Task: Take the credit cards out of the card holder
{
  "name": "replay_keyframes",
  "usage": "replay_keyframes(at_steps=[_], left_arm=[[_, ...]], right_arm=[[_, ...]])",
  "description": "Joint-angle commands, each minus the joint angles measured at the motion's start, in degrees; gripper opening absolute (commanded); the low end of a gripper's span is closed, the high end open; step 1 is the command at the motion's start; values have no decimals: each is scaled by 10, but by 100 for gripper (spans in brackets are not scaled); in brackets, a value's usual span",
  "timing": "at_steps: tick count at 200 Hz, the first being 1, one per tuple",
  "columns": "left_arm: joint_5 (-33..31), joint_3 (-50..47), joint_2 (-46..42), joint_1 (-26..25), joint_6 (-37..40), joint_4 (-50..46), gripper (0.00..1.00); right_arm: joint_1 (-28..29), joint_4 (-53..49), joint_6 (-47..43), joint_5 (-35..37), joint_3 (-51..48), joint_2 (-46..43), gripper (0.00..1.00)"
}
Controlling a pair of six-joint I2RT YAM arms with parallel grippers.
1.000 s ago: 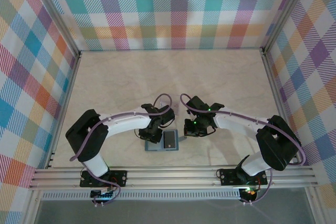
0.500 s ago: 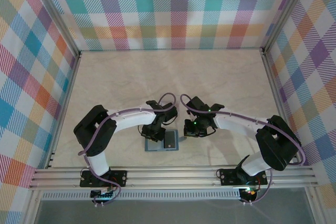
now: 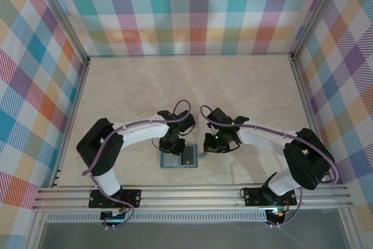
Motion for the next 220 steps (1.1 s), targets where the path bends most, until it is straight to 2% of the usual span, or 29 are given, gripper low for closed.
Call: replay_keyframes(at_steps=[1, 44, 107, 140, 193, 220], left_arm=[[50, -20, -45, 12, -40, 57, 19], [107, -46, -35, 17, -68, 120, 21], [77, -72, -33, 27, -79, 132, 21], [93, -111, -42, 40, -84, 170, 20], [116, -156, -72, 50, -87, 218, 22], [123, -165, -76, 53, -89, 225, 22]], right_arm=[[-2, 10, -4, -13, -7, 11, 12], [-2, 12, -3, -18, -5, 19, 13], [-2, -5, -7, 0, -5, 9, 13], [-2, -19, -8, 9, 2, 11, 13], [-2, -38, -9, 12, 22, 15, 26], [0, -47, -1, 10, 34, -3, 28]])
